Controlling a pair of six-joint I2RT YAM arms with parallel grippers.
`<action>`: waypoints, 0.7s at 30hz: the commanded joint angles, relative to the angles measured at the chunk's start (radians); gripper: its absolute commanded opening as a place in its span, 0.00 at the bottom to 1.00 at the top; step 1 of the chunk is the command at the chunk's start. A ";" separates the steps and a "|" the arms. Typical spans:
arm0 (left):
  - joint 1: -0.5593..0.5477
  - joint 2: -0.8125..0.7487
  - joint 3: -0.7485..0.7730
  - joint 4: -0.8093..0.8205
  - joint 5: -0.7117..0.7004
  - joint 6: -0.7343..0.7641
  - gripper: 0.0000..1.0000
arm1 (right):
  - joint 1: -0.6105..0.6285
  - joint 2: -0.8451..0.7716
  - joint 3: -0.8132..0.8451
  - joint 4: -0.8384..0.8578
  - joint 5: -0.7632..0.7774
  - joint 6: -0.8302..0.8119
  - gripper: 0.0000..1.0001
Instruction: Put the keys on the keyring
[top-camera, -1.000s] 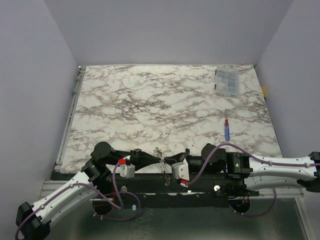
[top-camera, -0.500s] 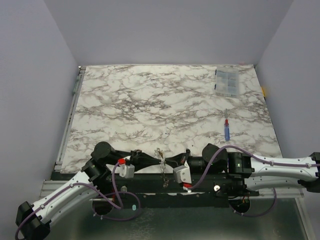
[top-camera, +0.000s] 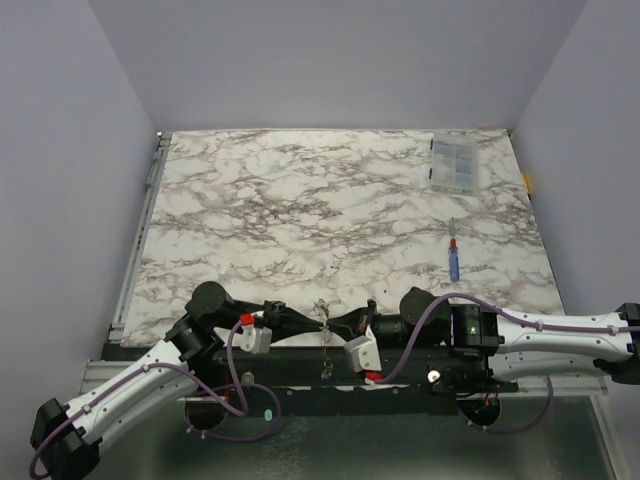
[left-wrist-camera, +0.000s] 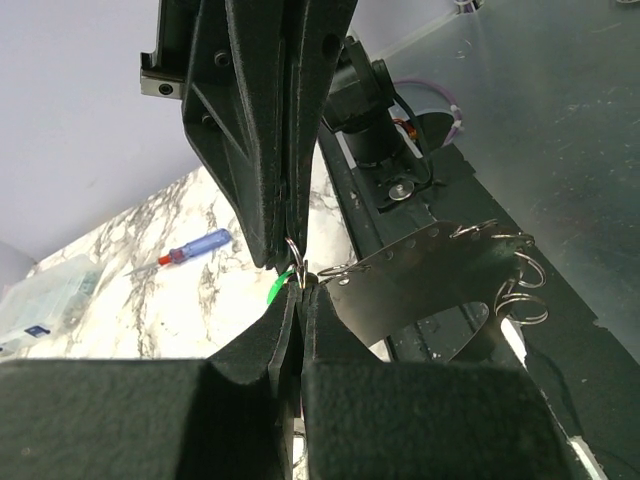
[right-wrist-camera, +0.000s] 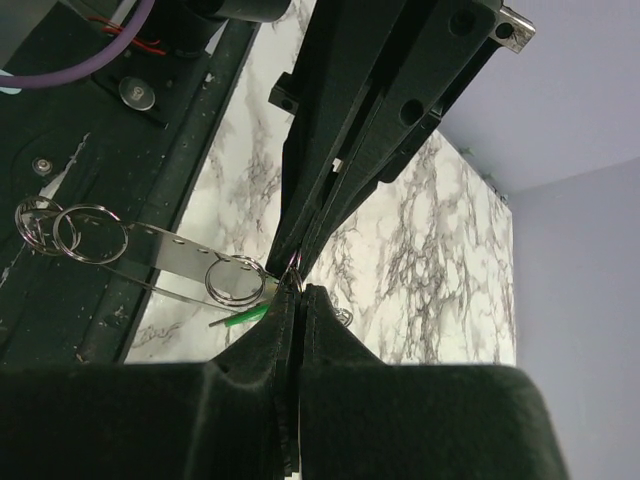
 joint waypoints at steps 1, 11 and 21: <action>-0.017 0.016 0.015 0.024 0.064 -0.018 0.00 | 0.002 0.013 0.041 0.028 -0.028 -0.044 0.01; -0.019 0.074 0.057 0.026 0.079 -0.030 0.23 | 0.002 0.008 0.008 0.069 0.011 -0.108 0.01; -0.018 0.087 0.094 0.018 0.072 -0.041 0.34 | 0.002 0.007 -0.018 0.115 0.033 -0.119 0.01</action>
